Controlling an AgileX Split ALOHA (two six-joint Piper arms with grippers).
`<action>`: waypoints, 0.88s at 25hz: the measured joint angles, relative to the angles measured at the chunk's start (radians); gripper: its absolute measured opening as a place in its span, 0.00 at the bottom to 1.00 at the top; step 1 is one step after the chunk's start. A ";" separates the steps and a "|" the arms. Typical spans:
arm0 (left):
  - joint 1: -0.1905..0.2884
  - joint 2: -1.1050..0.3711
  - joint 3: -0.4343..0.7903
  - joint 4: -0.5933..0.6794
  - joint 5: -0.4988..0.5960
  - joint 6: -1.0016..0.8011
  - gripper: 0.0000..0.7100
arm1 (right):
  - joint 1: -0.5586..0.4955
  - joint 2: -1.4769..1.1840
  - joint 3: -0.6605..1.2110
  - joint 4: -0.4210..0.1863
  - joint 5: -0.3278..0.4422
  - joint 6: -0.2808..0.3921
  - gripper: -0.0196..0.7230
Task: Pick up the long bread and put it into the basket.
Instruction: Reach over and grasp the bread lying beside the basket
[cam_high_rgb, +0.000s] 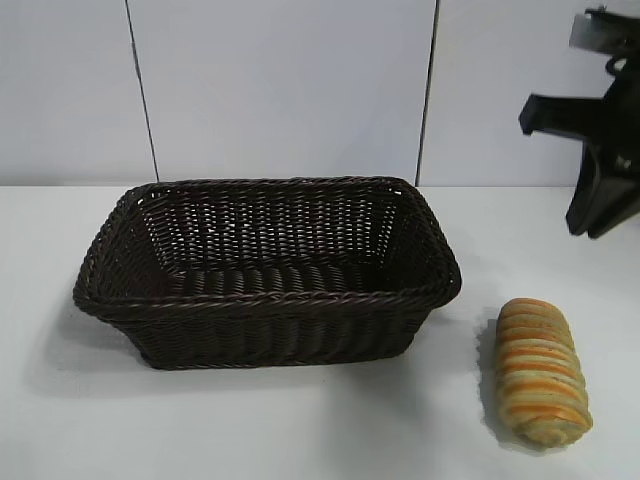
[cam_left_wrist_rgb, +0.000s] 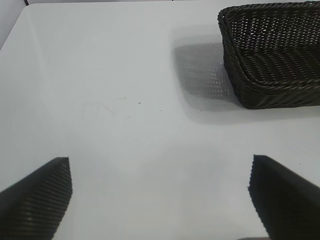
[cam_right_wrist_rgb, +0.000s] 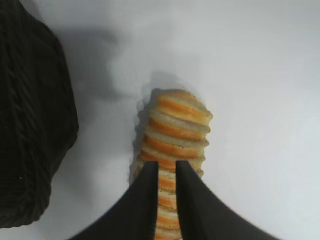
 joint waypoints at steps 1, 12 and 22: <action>0.000 0.000 0.000 0.000 0.000 0.000 0.98 | 0.010 0.014 0.002 0.001 -0.011 -0.003 0.91; 0.000 0.000 0.000 0.000 0.000 0.000 0.98 | 0.022 0.142 0.004 0.018 -0.076 -0.010 0.82; 0.000 0.000 0.000 0.000 0.000 0.000 0.98 | 0.022 0.183 0.004 -0.016 -0.088 0.061 0.16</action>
